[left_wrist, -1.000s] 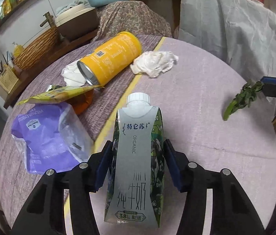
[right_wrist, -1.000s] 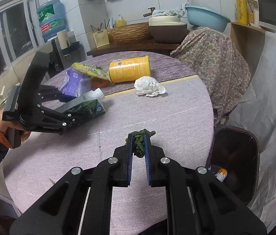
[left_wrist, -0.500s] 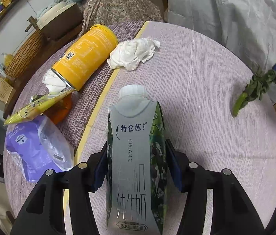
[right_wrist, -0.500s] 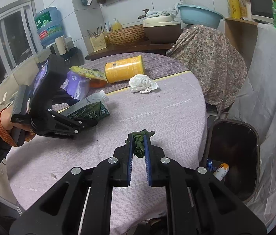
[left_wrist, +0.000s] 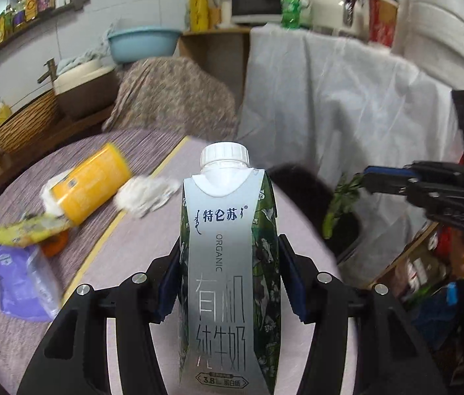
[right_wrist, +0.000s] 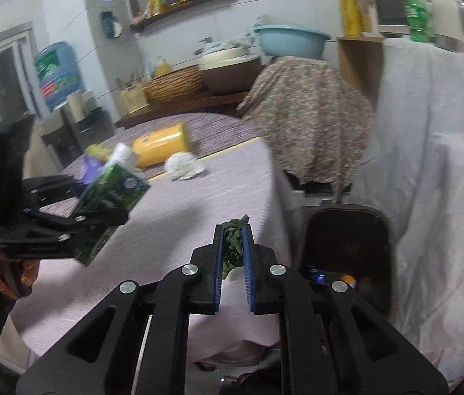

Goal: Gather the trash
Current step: 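Carry the carton and leaves to the bin and release them inside, then grasp the purple tissue bag with the left tool while the right tool grasps the yellow snack packet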

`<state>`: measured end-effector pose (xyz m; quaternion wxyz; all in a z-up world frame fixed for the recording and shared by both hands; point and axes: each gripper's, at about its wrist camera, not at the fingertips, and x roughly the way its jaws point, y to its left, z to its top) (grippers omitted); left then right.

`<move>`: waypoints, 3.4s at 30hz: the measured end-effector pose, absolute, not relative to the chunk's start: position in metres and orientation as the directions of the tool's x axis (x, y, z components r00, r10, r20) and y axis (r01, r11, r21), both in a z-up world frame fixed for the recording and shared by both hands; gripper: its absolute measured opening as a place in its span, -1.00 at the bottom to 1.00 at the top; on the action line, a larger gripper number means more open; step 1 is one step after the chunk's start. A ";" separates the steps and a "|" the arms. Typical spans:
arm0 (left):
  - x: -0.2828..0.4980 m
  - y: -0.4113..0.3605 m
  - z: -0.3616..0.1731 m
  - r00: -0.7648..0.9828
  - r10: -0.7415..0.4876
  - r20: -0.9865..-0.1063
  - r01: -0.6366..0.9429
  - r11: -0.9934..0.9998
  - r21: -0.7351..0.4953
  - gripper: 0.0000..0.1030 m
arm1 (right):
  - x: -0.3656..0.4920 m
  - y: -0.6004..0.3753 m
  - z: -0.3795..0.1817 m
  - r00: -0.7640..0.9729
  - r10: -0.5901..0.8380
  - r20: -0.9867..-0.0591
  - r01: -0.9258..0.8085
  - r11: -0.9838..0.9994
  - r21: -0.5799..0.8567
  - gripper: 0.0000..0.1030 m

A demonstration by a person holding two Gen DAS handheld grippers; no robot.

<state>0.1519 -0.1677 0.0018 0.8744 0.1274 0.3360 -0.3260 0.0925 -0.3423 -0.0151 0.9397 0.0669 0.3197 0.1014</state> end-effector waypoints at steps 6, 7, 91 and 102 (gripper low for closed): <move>0.151 -0.231 0.001 0.514 -0.570 -0.641 0.712 0.700 -0.051 0.04 | 0.105 -0.406 -0.031 0.766 0.106 -0.634 0.033 0.979 0.204 -0.77; 0.152 -0.248 0.000 0.497 -0.580 -0.645 0.727 0.684 -0.055 0.04 | 0.110 -0.415 -0.041 0.754 0.065 -0.654 0.074 0.980 0.183 -0.77; 0.195 0.056 -0.017 0.760 -0.097 -0.642 0.092 0.995 -0.041 0.81 | 0.133 -0.238 -0.051 0.754 0.251 -0.607 -0.240 0.965 0.101 0.37; 0.244 0.122 -0.029 0.739 -0.086 -0.668 0.125 0.992 0.010 0.71 | 0.188 -0.098 -0.009 0.703 0.370 -0.608 -0.487 0.873 -0.033 0.26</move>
